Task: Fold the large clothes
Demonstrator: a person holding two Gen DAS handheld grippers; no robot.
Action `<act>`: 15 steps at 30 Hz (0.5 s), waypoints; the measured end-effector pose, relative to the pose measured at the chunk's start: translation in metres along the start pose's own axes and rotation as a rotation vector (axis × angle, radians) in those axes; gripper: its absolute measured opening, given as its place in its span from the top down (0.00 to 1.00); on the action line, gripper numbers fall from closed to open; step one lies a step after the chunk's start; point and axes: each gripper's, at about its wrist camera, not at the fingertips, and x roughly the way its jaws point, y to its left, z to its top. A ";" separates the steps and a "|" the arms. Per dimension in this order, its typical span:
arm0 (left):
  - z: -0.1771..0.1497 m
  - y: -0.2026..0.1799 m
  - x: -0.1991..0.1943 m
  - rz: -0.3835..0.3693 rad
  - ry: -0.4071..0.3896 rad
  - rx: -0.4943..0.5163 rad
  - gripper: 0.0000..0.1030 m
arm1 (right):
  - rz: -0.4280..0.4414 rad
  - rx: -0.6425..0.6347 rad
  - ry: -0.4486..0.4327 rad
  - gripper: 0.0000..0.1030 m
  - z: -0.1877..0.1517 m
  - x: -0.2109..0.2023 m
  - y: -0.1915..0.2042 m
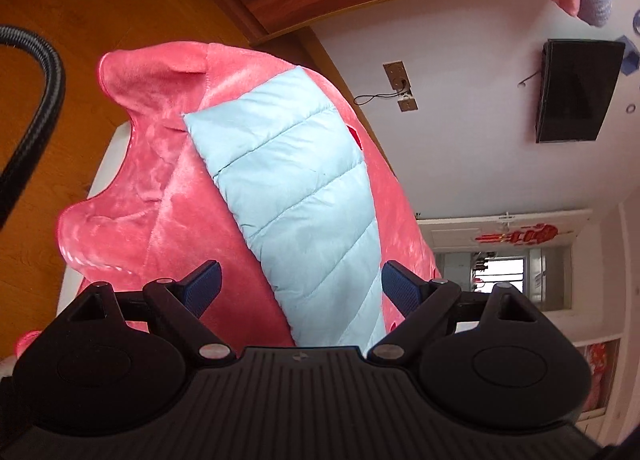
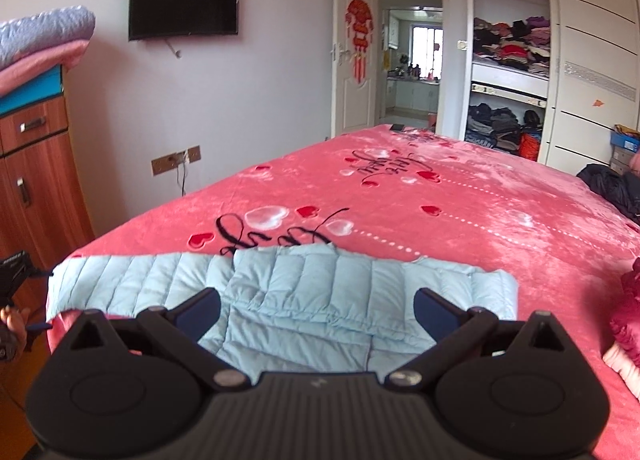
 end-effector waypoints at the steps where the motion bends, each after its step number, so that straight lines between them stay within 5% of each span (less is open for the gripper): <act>1: 0.001 0.002 0.003 -0.010 -0.002 -0.014 0.00 | 0.006 -0.009 0.008 0.01 -0.001 0.004 0.002; 9: 0.002 0.012 0.019 -0.050 -0.006 -0.046 0.01 | 0.022 -0.051 0.053 0.01 -0.007 0.021 0.012; 15: 0.000 0.008 0.026 -0.028 -0.010 -0.016 0.29 | 0.031 -0.041 0.083 0.01 -0.013 0.031 0.010</act>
